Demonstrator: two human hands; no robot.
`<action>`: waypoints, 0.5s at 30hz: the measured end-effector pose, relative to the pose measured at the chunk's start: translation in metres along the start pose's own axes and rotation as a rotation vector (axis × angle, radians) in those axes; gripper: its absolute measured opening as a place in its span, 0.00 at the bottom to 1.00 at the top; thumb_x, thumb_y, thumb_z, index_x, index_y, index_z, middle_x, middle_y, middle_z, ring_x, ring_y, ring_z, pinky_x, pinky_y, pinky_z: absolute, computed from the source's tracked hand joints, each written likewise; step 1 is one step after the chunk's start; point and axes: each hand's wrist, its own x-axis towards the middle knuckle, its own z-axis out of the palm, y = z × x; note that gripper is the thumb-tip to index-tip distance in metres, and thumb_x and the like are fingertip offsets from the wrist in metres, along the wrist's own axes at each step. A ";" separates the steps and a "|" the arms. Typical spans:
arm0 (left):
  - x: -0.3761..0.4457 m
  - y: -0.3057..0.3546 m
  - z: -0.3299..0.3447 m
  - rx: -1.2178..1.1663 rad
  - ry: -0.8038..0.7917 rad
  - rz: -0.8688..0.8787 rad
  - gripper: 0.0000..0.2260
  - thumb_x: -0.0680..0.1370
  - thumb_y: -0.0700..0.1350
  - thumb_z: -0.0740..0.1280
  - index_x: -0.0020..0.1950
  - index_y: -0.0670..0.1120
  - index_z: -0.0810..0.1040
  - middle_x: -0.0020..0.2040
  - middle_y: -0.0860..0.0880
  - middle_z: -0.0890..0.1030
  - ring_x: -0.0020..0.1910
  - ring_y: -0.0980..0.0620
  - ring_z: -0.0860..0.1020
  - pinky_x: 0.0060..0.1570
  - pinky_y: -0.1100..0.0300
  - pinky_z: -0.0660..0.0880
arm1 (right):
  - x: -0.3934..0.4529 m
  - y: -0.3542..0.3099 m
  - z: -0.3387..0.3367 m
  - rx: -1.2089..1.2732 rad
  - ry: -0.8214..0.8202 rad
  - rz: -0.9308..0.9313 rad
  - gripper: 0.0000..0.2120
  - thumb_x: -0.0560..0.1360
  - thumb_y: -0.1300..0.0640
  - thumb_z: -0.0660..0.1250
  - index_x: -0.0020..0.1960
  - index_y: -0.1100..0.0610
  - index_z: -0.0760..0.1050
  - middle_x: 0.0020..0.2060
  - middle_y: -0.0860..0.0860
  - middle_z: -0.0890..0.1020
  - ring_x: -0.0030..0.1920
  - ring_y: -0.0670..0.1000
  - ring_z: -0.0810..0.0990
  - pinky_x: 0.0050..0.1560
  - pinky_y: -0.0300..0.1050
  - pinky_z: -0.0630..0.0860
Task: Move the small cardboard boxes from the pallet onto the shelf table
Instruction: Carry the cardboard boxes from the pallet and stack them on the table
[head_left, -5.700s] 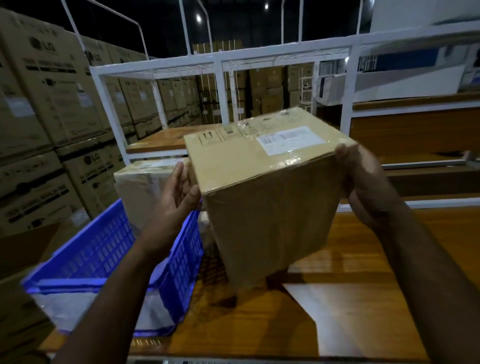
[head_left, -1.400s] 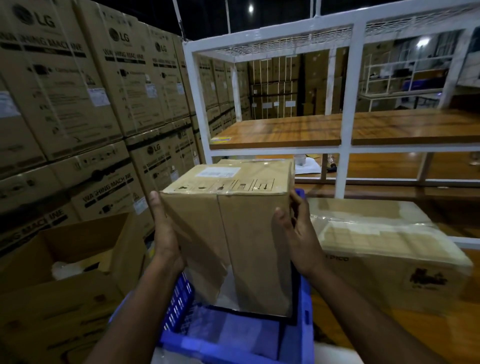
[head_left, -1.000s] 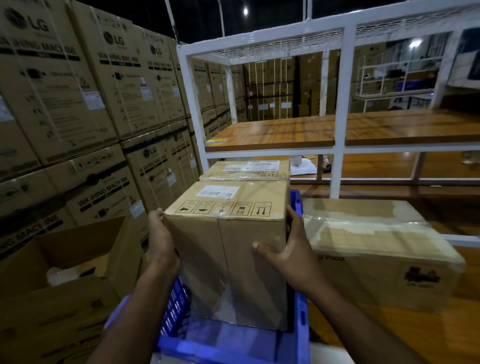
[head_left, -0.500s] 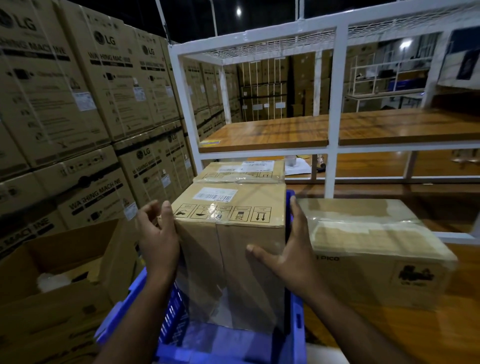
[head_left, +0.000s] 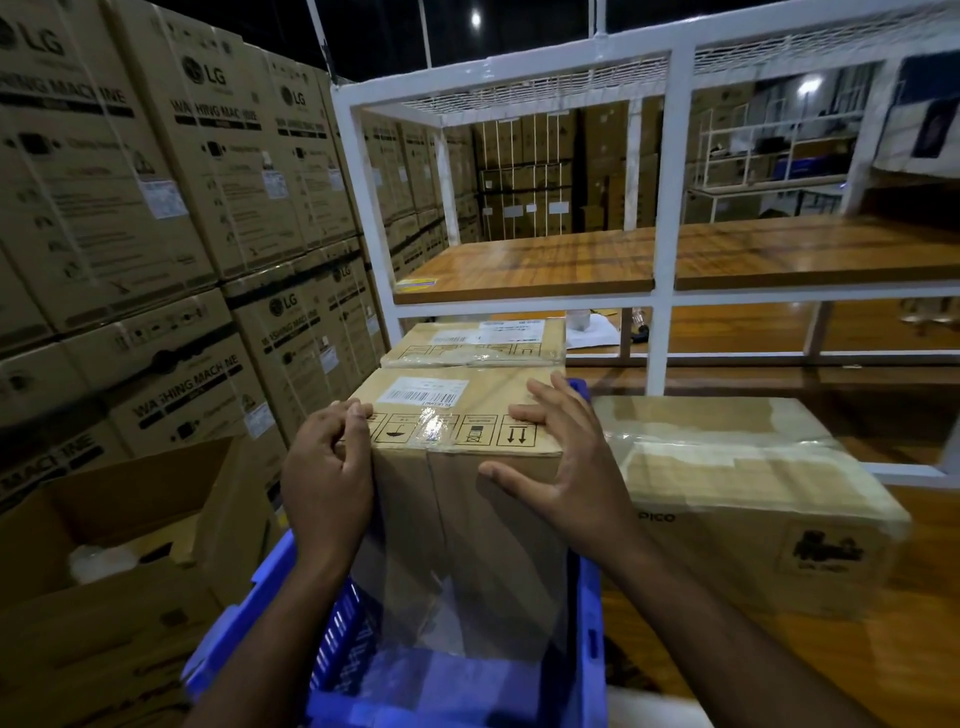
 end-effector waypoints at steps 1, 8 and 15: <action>0.001 0.002 -0.001 0.050 -0.010 0.023 0.17 0.84 0.53 0.59 0.60 0.47 0.84 0.61 0.47 0.83 0.67 0.50 0.76 0.66 0.47 0.72 | 0.000 -0.002 -0.001 -0.021 -0.011 0.010 0.32 0.68 0.32 0.70 0.65 0.49 0.76 0.73 0.46 0.70 0.78 0.41 0.54 0.75 0.40 0.55; 0.035 0.036 -0.015 0.415 -0.415 0.170 0.16 0.84 0.52 0.63 0.70 0.51 0.78 0.76 0.47 0.71 0.77 0.44 0.65 0.75 0.43 0.62 | 0.021 -0.043 -0.014 -0.633 -0.262 -0.121 0.33 0.76 0.31 0.59 0.68 0.55 0.74 0.69 0.51 0.76 0.72 0.50 0.68 0.78 0.53 0.50; 0.061 0.042 0.003 0.695 -0.862 0.236 0.31 0.84 0.63 0.45 0.83 0.50 0.57 0.83 0.51 0.57 0.81 0.55 0.54 0.80 0.49 0.48 | 0.045 -0.048 -0.001 -0.787 -0.519 -0.043 0.53 0.71 0.21 0.47 0.80 0.62 0.55 0.79 0.59 0.59 0.79 0.55 0.57 0.78 0.54 0.53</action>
